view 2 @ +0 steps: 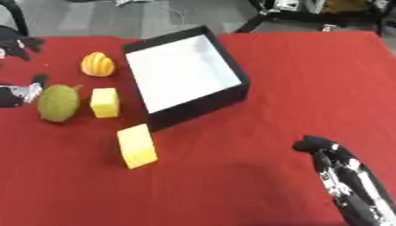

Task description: Pick up objects on the table and place them in the box.

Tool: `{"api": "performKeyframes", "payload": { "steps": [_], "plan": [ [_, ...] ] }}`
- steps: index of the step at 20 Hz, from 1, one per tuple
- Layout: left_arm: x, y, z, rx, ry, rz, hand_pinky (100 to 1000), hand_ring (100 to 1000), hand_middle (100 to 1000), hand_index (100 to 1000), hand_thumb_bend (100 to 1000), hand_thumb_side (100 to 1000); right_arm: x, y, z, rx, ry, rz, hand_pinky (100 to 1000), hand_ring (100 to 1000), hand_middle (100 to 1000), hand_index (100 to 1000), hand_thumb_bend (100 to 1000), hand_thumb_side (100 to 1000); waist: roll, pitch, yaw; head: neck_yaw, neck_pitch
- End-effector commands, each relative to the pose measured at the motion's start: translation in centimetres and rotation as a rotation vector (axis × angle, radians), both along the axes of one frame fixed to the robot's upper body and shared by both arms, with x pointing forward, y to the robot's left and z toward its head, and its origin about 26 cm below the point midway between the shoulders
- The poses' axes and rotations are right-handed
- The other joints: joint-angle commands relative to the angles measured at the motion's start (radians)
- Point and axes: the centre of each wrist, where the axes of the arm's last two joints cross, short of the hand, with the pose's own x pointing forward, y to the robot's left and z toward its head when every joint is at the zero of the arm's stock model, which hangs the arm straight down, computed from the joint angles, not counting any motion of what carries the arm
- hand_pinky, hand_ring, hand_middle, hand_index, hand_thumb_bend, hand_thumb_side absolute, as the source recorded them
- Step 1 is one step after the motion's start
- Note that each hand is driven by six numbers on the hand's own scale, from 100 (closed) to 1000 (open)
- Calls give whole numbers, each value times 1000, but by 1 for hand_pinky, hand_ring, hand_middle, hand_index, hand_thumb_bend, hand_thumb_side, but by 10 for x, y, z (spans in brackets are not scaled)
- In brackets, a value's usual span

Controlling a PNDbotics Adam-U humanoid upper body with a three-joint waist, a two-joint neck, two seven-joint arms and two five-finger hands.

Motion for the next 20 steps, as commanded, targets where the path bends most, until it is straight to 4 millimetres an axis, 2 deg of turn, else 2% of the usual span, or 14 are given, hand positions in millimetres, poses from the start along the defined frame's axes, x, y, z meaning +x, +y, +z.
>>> {"api": "performKeyframes", "payload": {
  "steps": [1, 9, 12, 20],
  "plan": [
    [12, 11, 4, 164, 64, 27, 786, 725, 762, 953, 312, 501, 0, -2, 3, -20, -7, 14, 1000, 803, 713, 808, 100, 529, 11, -33, -2, 5, -2],
    [40, 21, -23, 182, 146, 47, 785, 719, 751, 949, 329, 522, -1, -2, 2, -20, -3, 17, 1000, 803, 713, 808, 100, 529, 10, -36, -6, 5, -2],
    [45, 23, -26, 192, 178, 54, 784, 721, 753, 950, 338, 530, -1, -2, 2, -20, -2, 18, 1000, 803, 713, 808, 100, 529, 10, -37, -6, 6, -2],
    [50, 27, -34, 212, 168, 94, 776, 713, 731, 933, 331, 484, -1, -2, 1, -20, 0, 19, 1000, 803, 713, 808, 100, 528, 10, -37, -7, 6, -2]
  ]
}}
